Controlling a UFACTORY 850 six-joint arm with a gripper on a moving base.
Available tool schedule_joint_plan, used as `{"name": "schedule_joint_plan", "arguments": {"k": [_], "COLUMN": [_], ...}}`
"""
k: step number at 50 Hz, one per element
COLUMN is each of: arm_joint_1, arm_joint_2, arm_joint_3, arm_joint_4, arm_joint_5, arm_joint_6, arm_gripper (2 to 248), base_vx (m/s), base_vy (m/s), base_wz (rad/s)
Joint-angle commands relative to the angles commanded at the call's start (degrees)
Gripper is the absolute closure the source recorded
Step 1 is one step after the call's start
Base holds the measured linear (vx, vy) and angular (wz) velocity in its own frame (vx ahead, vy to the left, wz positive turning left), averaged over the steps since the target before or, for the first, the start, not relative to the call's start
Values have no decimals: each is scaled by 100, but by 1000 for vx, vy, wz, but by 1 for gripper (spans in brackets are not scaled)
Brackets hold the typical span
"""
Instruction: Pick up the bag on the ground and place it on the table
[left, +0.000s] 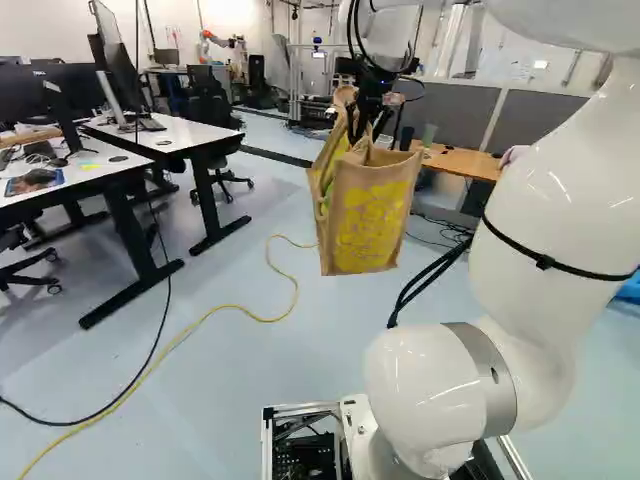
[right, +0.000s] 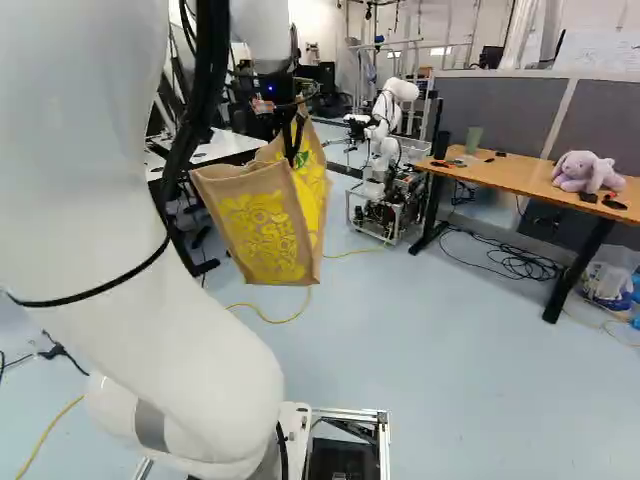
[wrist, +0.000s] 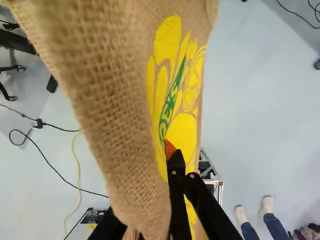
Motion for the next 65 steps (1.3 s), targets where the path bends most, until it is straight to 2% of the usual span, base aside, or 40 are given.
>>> {"name": "schedule_joint_plan", "arguments": {"k": [65], "arm_joint_1": [0], "arm_joint_2": [0], "arm_joint_3": [0], "arm_joint_4": [0], "arm_joint_5": [0], "arm_joint_6": [0], "arm_gripper": [229], "base_vx": [37], "base_vy": [-45], "base_wz": [-224]}}
